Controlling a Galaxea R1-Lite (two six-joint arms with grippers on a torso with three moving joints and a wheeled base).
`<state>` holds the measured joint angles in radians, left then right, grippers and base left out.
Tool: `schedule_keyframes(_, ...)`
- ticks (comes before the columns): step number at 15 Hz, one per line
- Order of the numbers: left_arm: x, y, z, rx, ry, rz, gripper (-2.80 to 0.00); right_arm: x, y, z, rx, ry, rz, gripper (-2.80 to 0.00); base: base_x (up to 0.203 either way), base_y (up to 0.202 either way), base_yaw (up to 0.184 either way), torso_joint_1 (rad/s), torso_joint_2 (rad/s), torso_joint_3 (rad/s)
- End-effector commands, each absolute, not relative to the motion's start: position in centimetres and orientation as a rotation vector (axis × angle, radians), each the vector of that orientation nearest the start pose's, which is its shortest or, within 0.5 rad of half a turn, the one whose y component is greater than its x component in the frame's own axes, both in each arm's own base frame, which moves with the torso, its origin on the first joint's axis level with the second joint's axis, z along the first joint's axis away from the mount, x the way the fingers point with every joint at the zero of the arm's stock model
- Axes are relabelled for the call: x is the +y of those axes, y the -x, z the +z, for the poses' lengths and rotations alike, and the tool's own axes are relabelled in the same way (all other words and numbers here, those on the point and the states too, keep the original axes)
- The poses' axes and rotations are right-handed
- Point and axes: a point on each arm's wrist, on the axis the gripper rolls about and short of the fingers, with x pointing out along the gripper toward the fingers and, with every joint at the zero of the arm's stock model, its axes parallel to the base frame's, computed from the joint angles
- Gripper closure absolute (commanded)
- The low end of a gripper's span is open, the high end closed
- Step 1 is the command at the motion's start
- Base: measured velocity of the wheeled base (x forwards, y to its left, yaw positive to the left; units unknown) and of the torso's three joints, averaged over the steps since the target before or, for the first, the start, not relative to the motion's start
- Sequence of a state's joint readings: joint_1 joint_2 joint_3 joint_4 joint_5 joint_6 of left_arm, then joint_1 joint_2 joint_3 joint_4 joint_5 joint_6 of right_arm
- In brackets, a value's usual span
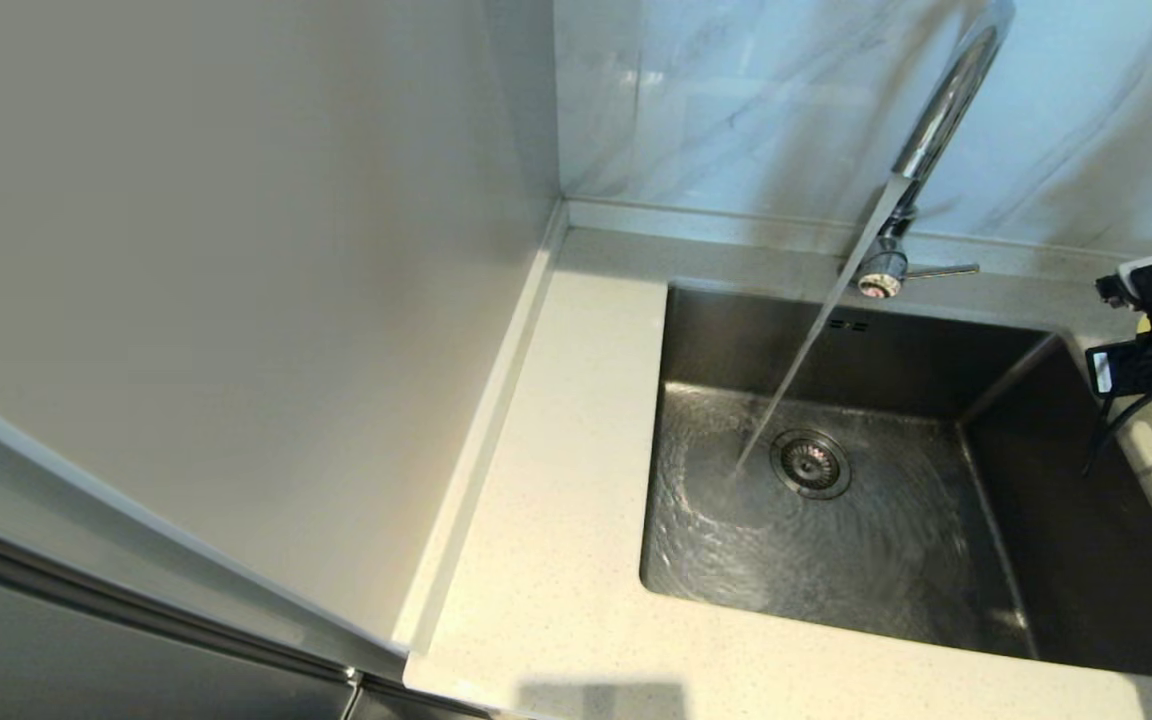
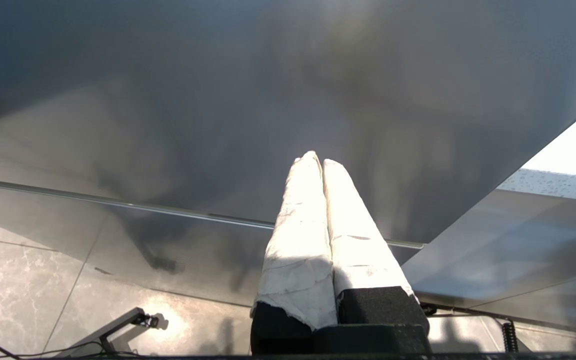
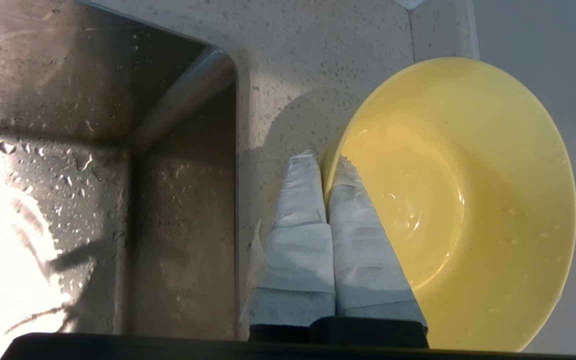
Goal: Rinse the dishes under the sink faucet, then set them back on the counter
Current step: Place the bowl on the table, then turn off the faucet
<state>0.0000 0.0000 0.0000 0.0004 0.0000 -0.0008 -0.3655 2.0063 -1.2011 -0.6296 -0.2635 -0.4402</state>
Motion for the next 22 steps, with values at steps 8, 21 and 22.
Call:
schedule_keyframes(8,0.0,2.3,7.6,0.000,0.002,0.000,0.00,-15.9,-38.5,17.2,0.305,0.426,-0.617,-2.80,0.000,0.000,0.000,0.000,0.00,0.000)
schedule_keyframes(21,0.0,2.3,7.5,0.000,0.002,0.000,0.00,-12.0,-30.0,25.9,0.110,0.332,-0.490,-2.80,0.000,0.000,0.000,0.000,0.00,0.000)
schedule_keyframes(22,0.0,2.3,7.5,0.000,0.002,0.000,0.00,-11.7,-29.5,25.6,0.126,0.318,-0.483,0.00,0.000,0.000,0.000,0.000,0.00,0.000)
